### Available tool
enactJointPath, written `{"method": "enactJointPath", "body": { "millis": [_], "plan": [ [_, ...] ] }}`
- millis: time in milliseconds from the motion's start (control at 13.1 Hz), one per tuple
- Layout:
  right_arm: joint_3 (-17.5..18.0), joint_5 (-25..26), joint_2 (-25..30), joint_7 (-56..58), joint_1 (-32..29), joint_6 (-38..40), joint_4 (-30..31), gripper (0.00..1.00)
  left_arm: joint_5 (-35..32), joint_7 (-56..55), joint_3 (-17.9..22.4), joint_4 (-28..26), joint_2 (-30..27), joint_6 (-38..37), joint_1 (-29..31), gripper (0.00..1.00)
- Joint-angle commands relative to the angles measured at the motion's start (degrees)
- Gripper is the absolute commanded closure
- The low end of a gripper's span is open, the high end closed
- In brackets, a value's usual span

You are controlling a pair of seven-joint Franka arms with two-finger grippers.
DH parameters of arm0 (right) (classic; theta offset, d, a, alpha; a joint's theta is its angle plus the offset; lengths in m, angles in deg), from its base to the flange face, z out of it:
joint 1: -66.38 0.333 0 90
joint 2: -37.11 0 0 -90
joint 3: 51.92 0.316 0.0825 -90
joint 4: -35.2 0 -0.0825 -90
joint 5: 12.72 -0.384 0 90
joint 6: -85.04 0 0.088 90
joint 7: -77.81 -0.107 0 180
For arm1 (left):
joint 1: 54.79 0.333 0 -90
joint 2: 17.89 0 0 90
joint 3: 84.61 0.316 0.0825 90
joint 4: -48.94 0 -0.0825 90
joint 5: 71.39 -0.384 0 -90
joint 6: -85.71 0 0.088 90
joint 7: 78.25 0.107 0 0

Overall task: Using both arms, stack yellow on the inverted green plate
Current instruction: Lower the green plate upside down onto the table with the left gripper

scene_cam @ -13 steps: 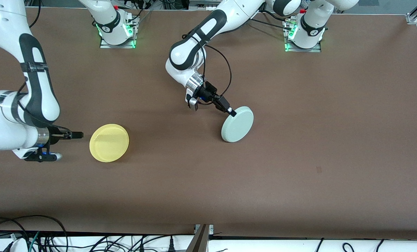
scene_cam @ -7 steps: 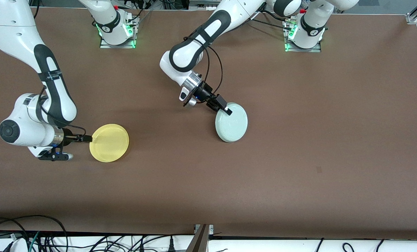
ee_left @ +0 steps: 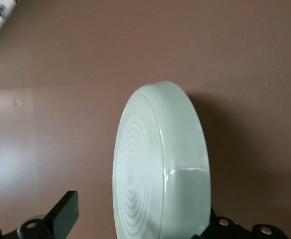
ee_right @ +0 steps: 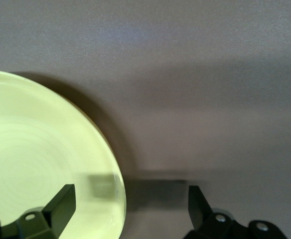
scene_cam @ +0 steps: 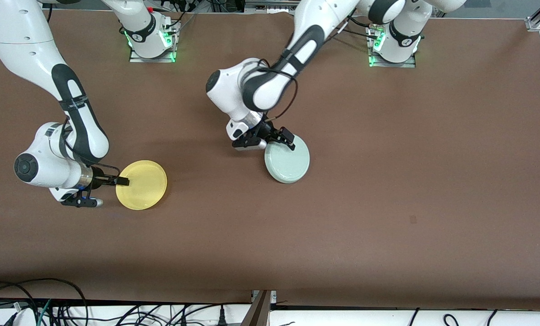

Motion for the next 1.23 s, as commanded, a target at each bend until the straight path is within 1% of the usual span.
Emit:
{"method": "enactJointPath", "body": {
  "millis": [0, 77, 153, 383, 459, 613, 689, 766, 842, 995, 1149],
  "plan": [
    [0.41, -0.93, 0.14, 0.03, -0.26, -0.98, 0.64, 0.60, 9.92, 0.06, -0.98, -1.43, -4.46, 4.83, 4.84, 0.00],
    [0.41, -0.93, 0.05, 0.12, -0.26, -0.89, 0.64, 0.84, 14.74, 0.06, -0.98, -1.43, -4.73, 6.68, 6.07, 0.00],
    [0.41, -0.93, 0.13, 0.12, -0.26, -0.63, 0.64, 1.00, 17.92, 0.06, -0.98, -1.43, -4.90, 7.74, 6.69, 0.00],
    [0.41, -0.93, 0.14, 0.21, -0.26, -0.45, 0.55, 1.00, 25.66, 1.72, -1.24, -1.61, -4.99, 8.02, 9.59, 0.00],
    [0.49, -0.93, 0.14, 0.21, -0.26, -0.45, 0.55, 1.00, 28.13, 3.03, -1.94, -1.44, -4.99, 8.10, 10.91, 0.00],
    [0.49, -0.93, 0.14, 0.12, -0.26, -0.45, 0.55, 1.00, 29.29, 3.57, -2.65, -1.52, -4.99, 12.04, 11.53, 0.00],
    [0.58, -0.93, 0.22, 0.21, -0.26, -0.36, 0.38, 1.00, 31.90, 3.57, -2.91, -1.52, -4.99, 13.28, 11.88, 0.00],
    [0.76, -0.84, 0.48, 0.30, -0.26, -0.36, -0.15, 1.00, 36.19, 3.57, -3.18, -1.52, -4.99, 14.25, 13.36, 0.00],
    [0.84, -0.84, 0.66, 0.30, -0.26, -0.27, -0.50, 1.00, 38.59, 3.92, -3.53, -1.61, -4.99, 14.26, 14.16, 0.00],
    [0.93, -0.84, 1.10, 0.30, -0.26, -0.18, -0.94, 1.00, 38.61, 5.94, -3.44, -1.70, -5.78, 13.90, 14.61, 0.00],
    [1.28, -0.84, 1.89, 0.39, -0.26, 0.43, -1.38, 1.00, 38.44, 7.61, -3.44, -1.79, -7.71, 13.20, 17.14, 0.00]
  ]
}}
